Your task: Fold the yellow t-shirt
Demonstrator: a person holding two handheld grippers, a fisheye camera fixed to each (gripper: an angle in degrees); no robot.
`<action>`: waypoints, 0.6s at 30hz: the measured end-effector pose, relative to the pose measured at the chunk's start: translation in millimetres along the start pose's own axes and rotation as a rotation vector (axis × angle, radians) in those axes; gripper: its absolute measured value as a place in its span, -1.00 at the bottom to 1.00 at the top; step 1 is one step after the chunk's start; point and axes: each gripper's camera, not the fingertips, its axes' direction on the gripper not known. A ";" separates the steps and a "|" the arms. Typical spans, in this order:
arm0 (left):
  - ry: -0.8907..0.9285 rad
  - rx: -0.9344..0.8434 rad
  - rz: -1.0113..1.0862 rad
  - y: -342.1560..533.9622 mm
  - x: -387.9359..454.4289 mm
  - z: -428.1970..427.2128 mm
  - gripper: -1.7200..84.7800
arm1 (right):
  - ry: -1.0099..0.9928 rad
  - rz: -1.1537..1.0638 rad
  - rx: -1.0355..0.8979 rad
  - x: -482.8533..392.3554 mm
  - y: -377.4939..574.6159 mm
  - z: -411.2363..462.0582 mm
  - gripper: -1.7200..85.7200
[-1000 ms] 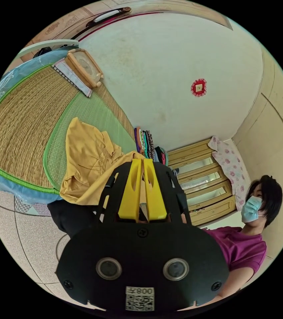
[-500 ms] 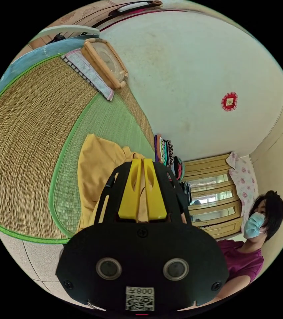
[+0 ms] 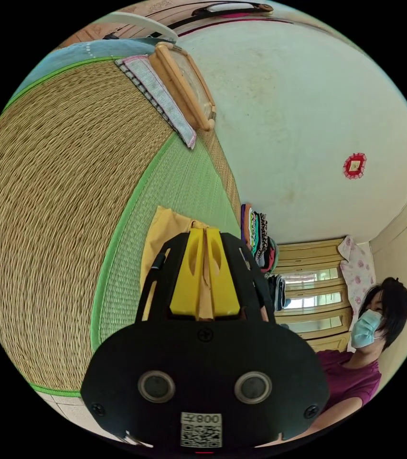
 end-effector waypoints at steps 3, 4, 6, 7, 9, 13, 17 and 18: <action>-0.013 -0.007 -0.004 -13.2 -7.8 18.8 -0.92 | 0.003 0.016 -0.009 9.8 -5.0 20.8 -0.95; -0.018 -0.011 -0.014 -17.2 -11.8 26.1 -0.91 | 0.000 0.020 -0.018 12.9 -6.3 29.9 -0.95; -0.020 -0.008 -0.025 -21.8 -17.5 34.8 -0.89 | 0.006 0.027 -0.029 16.5 -7.2 42.3 -0.95; -0.011 -0.005 -0.034 -24.2 -20.9 38.9 -0.86 | 0.008 0.027 -0.035 17.6 -7.1 49.2 -0.94; -0.004 0.022 -0.031 -25.8 -22.8 40.6 -0.83 | 0.022 0.020 -0.028 17.2 -5.3 55.6 -0.94; 0.007 0.028 0.021 -18.7 -11.6 49.3 -0.81 | 0.061 0.019 0.017 14.8 5.8 61.1 -0.93; 0.026 -0.108 0.071 -2.1 4.2 88.4 -0.80 | 0.089 0.042 0.071 13.5 22.0 66.3 -0.92; 0.033 -0.160 0.076 3.5 7.2 105.8 -0.80 | 0.093 0.046 0.076 12.9 23.9 67.6 -0.92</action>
